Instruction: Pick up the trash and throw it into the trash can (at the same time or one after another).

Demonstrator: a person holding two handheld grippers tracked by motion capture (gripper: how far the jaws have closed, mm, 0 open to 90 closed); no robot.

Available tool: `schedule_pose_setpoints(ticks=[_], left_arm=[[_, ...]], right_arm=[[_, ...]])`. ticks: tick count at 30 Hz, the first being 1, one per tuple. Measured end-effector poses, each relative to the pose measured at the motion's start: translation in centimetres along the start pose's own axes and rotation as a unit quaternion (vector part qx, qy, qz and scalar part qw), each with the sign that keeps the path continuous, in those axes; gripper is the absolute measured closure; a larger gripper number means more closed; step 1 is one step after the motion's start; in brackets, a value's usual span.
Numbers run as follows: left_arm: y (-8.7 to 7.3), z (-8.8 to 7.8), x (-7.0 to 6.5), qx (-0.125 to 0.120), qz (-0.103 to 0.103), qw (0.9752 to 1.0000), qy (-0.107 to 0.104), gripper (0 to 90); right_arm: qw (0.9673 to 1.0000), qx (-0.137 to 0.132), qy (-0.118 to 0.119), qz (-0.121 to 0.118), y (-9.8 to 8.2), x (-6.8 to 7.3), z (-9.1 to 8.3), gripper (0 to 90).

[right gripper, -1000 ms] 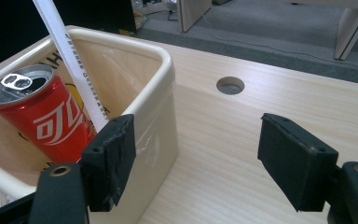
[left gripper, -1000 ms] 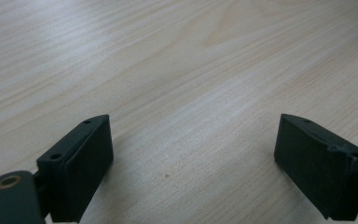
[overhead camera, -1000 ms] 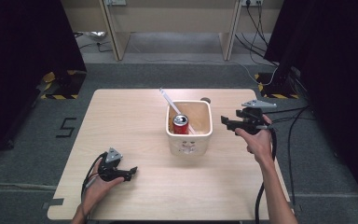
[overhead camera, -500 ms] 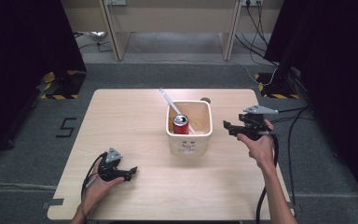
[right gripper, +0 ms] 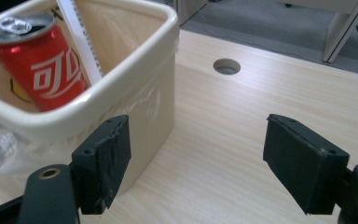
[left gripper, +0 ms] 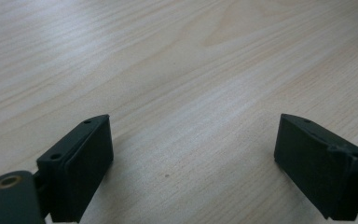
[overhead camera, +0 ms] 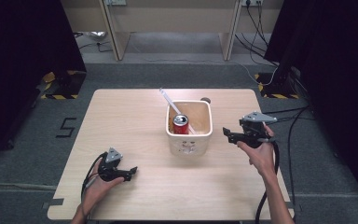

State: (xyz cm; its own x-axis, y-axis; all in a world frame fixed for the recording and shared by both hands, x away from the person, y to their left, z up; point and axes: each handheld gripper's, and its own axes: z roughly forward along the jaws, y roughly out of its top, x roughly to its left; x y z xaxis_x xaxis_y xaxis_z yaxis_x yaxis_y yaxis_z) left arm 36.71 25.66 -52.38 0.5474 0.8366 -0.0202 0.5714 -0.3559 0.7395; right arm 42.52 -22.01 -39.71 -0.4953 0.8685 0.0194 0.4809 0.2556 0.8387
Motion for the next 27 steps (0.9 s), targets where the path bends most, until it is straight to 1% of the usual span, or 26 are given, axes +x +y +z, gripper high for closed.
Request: schedule_pose_setpoints(ticks=[3, 10, 14, 18, 22, 23, 27], left_arm=[[0.0, 0.0, 0.0, 0.000, 0.000, 1.0000, 0.000, 10.8], [0.0, 0.0, 0.0, 0.000, 0.000, 1.0000, 0.000, 10.8], [0.0, 0.0, 0.0, 0.000, 0.000, 1.0000, 0.000, 10.8], [0.0, 0.0, 0.0, 0.000, 0.001, 1.0000, 0.000, 10.8], [0.0, 0.0, 0.0, 0.000, 0.000, 1.0000, 0.000, 10.8], [0.0, 0.0, 0.0, 0.001, 0.001, 1.0000, 0.000, 10.8], [0.0, 0.0, 0.0, 0.001, 0.001, 1.0000, 0.000, 10.8]], right_arm=[[0.9999, 0.004, -0.010, -0.007, -0.7, 0.2, -0.2, 22.3], [0.9999, 0.005, -0.006, -0.009, -1.9, 0.7, -0.7, 21.7], [0.9999, 0.003, -0.010, -0.010, -2.6, 0.9, -0.7, 21.0], [1.0000, 0.004, -0.007, -0.005, -3.3, 1.1, -0.8, 20.8], [0.9998, 0.005, -0.012, -0.013, -4.0, 1.6, -0.8, 20.6], [0.9998, 0.005, -0.012, -0.012, -4.1, 1.8, -0.8, 20.6], [0.9998, 0.002, -0.009, -0.018, -4.8, 2.4, -0.9, 20.6]])
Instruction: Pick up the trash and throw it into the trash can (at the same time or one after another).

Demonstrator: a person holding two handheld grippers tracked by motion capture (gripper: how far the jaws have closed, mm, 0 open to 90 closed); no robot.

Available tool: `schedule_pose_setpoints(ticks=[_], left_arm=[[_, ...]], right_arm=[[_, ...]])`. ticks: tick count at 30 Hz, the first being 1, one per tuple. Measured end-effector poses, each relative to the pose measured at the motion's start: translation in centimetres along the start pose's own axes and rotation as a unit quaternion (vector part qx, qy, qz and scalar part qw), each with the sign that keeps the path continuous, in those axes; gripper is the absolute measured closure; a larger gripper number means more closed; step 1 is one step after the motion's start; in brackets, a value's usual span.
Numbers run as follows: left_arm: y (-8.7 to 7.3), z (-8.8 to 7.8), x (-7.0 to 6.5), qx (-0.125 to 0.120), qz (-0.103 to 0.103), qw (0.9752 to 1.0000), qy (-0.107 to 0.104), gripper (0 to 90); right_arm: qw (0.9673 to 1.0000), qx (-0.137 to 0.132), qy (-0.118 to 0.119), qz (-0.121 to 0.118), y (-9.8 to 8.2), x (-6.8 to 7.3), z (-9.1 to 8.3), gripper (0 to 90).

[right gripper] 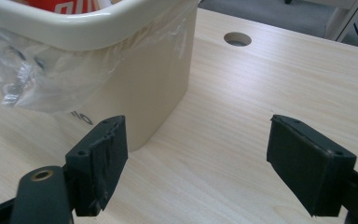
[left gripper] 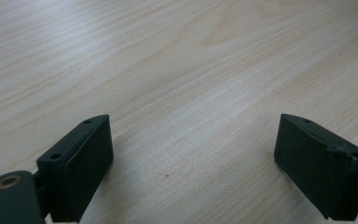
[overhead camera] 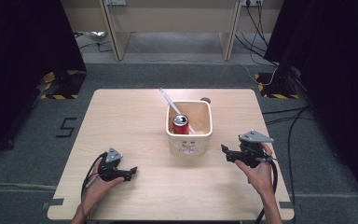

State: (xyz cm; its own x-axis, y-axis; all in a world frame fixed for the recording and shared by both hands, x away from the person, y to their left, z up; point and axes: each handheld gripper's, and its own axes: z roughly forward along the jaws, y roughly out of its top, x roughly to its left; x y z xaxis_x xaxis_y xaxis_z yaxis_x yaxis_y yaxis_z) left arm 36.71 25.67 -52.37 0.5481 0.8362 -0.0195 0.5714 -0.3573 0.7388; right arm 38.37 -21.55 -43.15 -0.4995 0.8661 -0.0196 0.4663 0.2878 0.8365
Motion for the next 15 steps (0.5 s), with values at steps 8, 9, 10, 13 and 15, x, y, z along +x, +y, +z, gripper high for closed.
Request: schedule_pose_setpoints(ticks=[8, 9, 10, 13, 15], left_arm=[[0.0, 0.0, 0.0, 0.000, 0.000, 1.0000, 0.000, 10.8], [0.0, 0.0, 0.0, 0.000, 0.000, 1.0000, 0.000, 10.8], [0.0, 0.0, 0.0, 0.000, 0.000, 1.0000, 0.000, 10.7], [0.0, 0.0, 0.0, 0.000, 0.000, 1.0000, 0.000, 10.8], [0.0, 0.0, 0.0, 0.000, 0.000, 1.0000, 0.000, 10.8]], right_arm=[[1.0000, -0.002, 0.001, -0.005, -0.8, 0.9, 0.2, 20.7], [1.0000, -0.002, 0.002, -0.004, -0.8, 1.1, 0.2, 20.6], [1.0000, -0.001, 0.004, -0.008, -0.9, 1.1, 0.3, 20.7], [0.9999, 0.004, 0.008, -0.011, -1.3, 1.4, 0.5, 20.7], [0.9999, 0.008, 0.010, -0.011, -1.5, 1.6, 0.6, 20.6]])
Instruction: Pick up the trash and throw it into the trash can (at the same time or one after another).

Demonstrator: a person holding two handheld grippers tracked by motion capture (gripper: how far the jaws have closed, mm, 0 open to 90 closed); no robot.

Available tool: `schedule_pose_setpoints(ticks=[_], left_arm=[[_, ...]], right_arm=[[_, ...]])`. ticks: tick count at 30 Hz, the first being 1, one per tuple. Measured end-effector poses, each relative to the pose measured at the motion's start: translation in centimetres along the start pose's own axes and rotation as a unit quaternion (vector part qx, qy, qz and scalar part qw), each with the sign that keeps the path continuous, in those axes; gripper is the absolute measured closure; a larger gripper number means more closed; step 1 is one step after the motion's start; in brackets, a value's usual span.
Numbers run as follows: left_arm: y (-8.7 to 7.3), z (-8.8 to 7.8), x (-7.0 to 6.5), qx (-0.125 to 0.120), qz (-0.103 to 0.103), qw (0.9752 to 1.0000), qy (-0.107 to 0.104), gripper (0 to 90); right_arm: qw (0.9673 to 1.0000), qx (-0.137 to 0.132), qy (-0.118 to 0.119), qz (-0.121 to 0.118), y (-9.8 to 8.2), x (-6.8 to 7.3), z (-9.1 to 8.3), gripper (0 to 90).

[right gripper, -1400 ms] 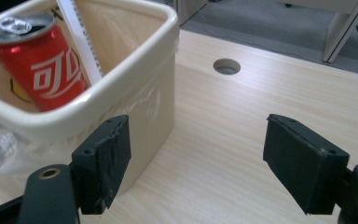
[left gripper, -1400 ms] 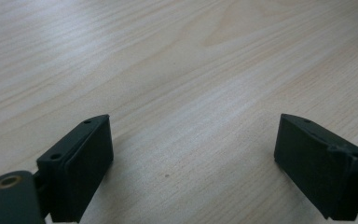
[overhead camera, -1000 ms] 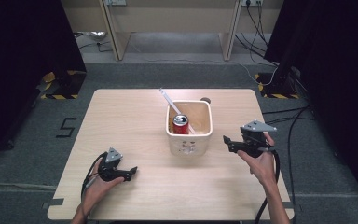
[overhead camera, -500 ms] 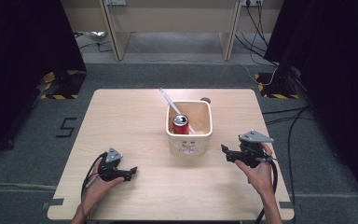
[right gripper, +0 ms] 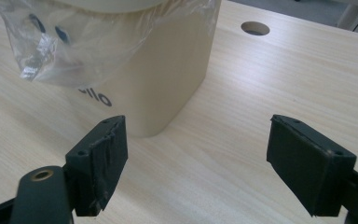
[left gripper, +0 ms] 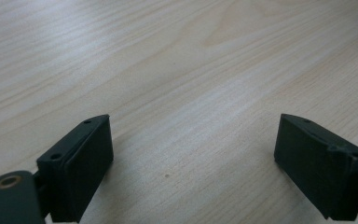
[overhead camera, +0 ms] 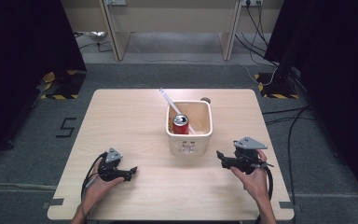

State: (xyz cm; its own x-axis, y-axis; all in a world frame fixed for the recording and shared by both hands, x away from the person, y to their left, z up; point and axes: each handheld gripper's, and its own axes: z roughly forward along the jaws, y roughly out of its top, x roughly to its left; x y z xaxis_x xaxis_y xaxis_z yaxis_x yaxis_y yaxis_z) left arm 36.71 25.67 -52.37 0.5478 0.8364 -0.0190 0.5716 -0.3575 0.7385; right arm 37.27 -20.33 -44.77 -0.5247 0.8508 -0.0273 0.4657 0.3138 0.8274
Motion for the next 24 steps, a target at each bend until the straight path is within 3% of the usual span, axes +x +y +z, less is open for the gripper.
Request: schedule_pose_setpoints(ticks=[24], left_arm=[[0.0, 0.0, 0.0, 0.000, 0.000, 1.0000, 0.000, 10.8]], right_arm=[[0.9991, 0.042, 0.006, -0.002, -3.3, 0.5, 0.7, 20.6]])
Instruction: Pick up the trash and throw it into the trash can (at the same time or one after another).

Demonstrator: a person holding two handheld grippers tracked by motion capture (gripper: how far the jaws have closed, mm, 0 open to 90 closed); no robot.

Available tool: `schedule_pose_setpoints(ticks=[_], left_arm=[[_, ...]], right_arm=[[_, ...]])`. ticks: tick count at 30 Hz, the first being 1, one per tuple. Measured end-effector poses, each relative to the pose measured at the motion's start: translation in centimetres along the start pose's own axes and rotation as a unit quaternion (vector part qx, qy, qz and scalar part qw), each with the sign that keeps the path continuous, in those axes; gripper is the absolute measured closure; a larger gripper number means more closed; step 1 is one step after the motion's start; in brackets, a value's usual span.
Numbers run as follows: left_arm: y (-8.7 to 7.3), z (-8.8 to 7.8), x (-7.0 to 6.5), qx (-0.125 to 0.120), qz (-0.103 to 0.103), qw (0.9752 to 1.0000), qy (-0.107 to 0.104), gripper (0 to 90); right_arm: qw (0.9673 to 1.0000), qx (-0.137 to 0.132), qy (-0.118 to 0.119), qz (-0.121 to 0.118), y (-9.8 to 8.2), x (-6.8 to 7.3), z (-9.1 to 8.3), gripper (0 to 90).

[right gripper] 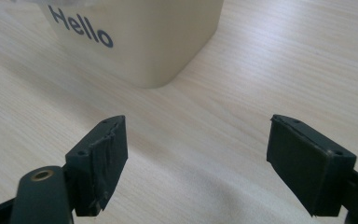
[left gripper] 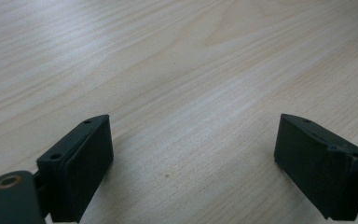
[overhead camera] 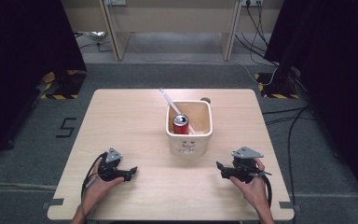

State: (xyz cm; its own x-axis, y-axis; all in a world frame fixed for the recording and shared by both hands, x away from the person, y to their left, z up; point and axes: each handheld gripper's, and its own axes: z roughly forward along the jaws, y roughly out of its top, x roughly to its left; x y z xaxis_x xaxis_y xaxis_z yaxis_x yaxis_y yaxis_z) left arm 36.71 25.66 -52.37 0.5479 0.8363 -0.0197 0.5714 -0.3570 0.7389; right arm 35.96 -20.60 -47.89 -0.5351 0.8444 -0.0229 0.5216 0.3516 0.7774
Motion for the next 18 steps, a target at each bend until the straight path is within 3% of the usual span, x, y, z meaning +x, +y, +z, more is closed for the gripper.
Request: schedule_pose_setpoints(ticks=[8, 18], left_arm=[[0.0, 0.0, 0.0, 0.000, 0.000, 1.0000, 0.000, 10.8], [0.0, 0.0, 0.0, 0.000, 0.000, 1.0000, 0.000, 10.8]], right_arm=[[0.9997, 0.014, -0.018, -0.002, -1.0, -0.4, 0.1, 20.6], [0.9996, 0.023, -0.018, 0.008, -2.3, -0.8, -0.1, 19.2]])
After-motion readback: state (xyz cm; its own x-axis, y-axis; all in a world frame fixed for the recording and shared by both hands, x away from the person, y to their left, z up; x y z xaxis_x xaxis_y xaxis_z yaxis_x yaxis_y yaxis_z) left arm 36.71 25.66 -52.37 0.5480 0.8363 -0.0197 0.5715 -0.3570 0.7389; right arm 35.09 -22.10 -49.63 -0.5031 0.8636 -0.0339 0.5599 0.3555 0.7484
